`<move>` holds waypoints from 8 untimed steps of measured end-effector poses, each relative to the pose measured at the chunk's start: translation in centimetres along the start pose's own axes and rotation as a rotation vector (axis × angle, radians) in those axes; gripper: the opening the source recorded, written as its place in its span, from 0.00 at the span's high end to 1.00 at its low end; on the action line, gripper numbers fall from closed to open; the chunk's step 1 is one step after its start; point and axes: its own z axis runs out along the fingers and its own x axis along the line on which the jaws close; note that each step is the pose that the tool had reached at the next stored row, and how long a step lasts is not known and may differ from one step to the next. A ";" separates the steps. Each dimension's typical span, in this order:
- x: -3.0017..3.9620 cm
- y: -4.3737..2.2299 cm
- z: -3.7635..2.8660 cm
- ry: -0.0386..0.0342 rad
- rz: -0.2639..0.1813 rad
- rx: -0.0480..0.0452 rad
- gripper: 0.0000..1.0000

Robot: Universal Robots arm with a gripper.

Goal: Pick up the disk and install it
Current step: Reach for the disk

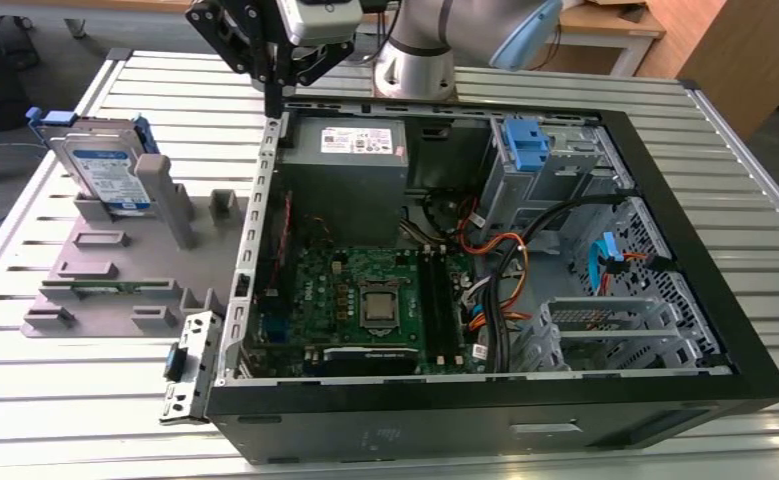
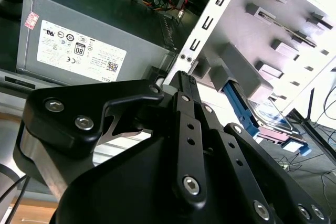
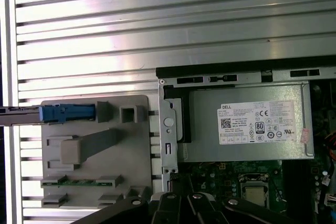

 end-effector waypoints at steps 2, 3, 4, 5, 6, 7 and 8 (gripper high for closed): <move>0.00 0.00 0.00 0.0000 0.000 0.0000 0.89; 0.00 0.00 0.00 0.0000 0.000 0.0000 0.89; 0.00 0.00 0.00 0.0000 0.000 0.0000 0.89; 0.02 0.00 0.00 0.0001 0.000 0.0000 0.89; 0.06 0.00 0.01 -0.0001 0.000 0.0000 0.89; 0.12 -0.01 0.02 -0.0001 0.000 0.0000 0.89; 0.20 -0.02 0.02 0.0000 0.000 0.0001 0.89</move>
